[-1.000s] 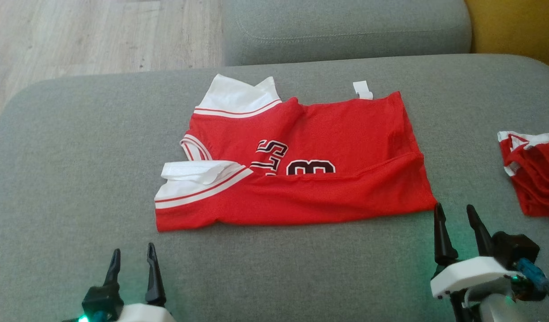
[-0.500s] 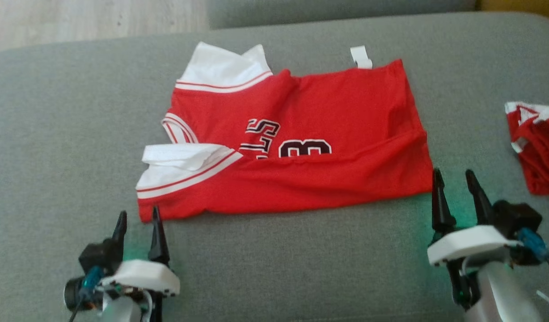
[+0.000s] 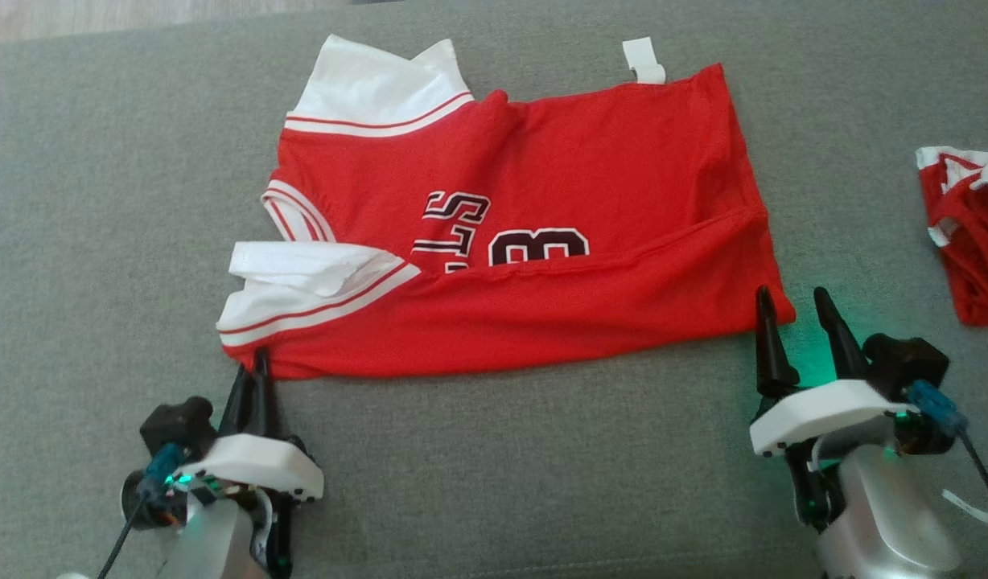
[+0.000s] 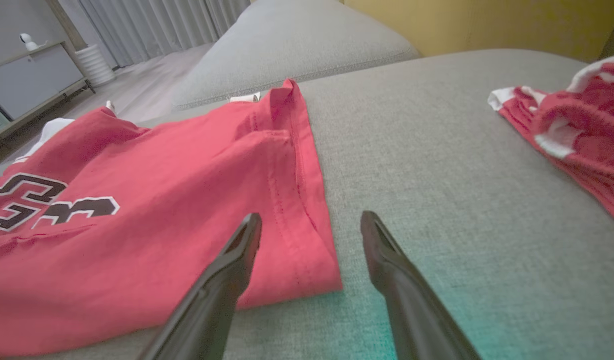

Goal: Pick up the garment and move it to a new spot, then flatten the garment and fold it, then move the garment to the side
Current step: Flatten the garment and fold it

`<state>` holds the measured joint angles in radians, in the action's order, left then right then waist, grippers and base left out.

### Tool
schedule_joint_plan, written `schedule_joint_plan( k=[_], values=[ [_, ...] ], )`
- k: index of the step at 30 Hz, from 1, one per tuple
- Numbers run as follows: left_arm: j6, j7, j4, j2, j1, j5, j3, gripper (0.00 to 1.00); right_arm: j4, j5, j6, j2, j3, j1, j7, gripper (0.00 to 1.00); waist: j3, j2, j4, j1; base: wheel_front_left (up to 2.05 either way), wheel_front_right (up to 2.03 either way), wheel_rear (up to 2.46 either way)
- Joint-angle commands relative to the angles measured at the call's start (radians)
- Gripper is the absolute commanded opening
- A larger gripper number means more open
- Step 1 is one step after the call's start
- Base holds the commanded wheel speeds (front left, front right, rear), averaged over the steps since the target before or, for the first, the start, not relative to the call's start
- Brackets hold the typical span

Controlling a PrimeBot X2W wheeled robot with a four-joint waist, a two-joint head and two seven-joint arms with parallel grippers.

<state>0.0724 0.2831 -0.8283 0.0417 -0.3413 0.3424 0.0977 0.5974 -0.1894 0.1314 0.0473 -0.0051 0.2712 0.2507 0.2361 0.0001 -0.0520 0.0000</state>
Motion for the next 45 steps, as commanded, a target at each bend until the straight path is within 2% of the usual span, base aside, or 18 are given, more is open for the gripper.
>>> schedule_joint_plan(
  k=[1, 6, 7, 8, 9, 14, 23, 29, 30, 31, 32, 38, 41, 45],
  values=[
    [0.008, -0.021, -0.017, 0.009, -0.005, 0.002, 0.001, 0.0, 0.006, -0.006, -0.001, 0.003, 0.027, 0.043, 0.011, 1.0, 0.006, -0.0001, 0.008, 0.0, 0.0, 0.0, 0.0],
    [0.01, -0.021, -0.007, 0.009, -0.003, -0.002, 0.028, 0.0, 0.124, -0.015, -0.001, 0.003, 0.023, 0.081, 0.011, 1.0, 0.014, -0.0001, 0.025, 0.0, 0.0, 0.0, 0.0],
    [0.01, -0.021, -0.004, 0.009, -0.002, -0.001, 0.033, 0.0, 0.15, -0.024, -0.001, 0.003, 0.025, 0.089, 0.011, 0.74, 0.014, -0.0001, 0.028, 0.0, 0.0, 0.0, 0.0],
    [0.009, -0.021, 0.0, 0.009, 0.0, 0.0, 0.038, 0.0, 0.171, -0.028, -0.001, 0.003, 0.025, 0.096, 0.011, 0.17, 0.013, -0.0001, 0.031, 0.0, 0.0, 0.0, 0.0],
    [0.008, -0.021, 0.005, 0.009, 0.003, 0.0, 0.04, 0.0, 0.187, -0.027, -0.001, 0.003, 0.025, 0.101, 0.011, 0.0, 0.012, -0.0001, 0.033, 0.0, 0.0, 0.0, 0.0],
    [-0.005, -0.021, 0.041, 0.009, 0.037, 0.001, 0.029, 0.0, 0.204, -0.044, -0.001, 0.003, -0.01, 0.088, 0.011, 0.0, -0.022, -0.0001, 0.038, 0.0, 0.0, 0.0, 0.0],
    [-0.031, -0.021, 0.117, 0.009, 0.166, -0.061, 0.011, 0.0, 0.105, -0.09, -0.001, 0.003, -0.059, -0.058, 0.011, 0.0, -0.166, -0.0001, 0.044, 0.0, 0.0, 0.0, 0.0],
    [-0.023, -0.021, 0.141, 0.009, 0.265, -0.087, 0.024, 0.0, 0.071, -0.104, -0.001, 0.003, -0.051, -0.162, 0.011, 0.0, -0.226, -0.0001, 0.05, 0.0, 0.0, 0.0, 0.0],
    [-0.025, -0.021, 0.148, 0.009, 0.273, -0.084, 0.024, 0.35, 0.068, -0.108, -0.001, 0.003, -0.051, -0.17, 0.011, 0.0, -0.227, -0.0001, 0.052, 0.0, 0.0, 0.0, 0.0],
    [-0.026, -0.021, 0.154, 0.009, 0.277, -0.081, 0.024, 1.0, 0.067, -0.115, -0.001, 0.003, -0.052, -0.175, 0.011, 0.51, -0.227, -0.0001, 0.053, 0.0, 0.0, 0.0, 0.0],
    [-0.026, -0.021, 0.164, 0.009, 0.279, -0.079, 0.024, 1.0, 0.067, -0.12, -0.001, 0.003, -0.052, -0.177, 0.011, 1.0, -0.225, -0.0001, 0.055, 0.0, 0.0, 0.0, 0.0],
    [-0.025, -0.021, 0.262, 0.011, 0.214, -0.101, 0.011, 1.0, 0.018, -0.083, -0.001, 0.003, -0.071, -0.121, 0.011, 1.0, -0.175, -0.0001, 0.058, 0.0, 0.0, 0.0, 0.0],
    [0.006, -0.021, 0.273, 0.054, 0.081, -0.143, 0.009, 1.0, 0.031, -0.013, -0.001, 0.013, -0.071, -0.025, 0.01, 1.0, -0.123, -0.0001, 0.058, 0.0, 0.0, 0.0, 0.0],
    [0.034, -0.021, 0.215, 0.11, -0.1, -0.17, 0.036, 1.0, 0.074, 0.029, -0.001, 0.045, -0.067, 0.115, -0.025, 1.0, -0.058, -0.0001, 0.054, 0.0, 0.0, 0.0, 0.0]
  ],
)
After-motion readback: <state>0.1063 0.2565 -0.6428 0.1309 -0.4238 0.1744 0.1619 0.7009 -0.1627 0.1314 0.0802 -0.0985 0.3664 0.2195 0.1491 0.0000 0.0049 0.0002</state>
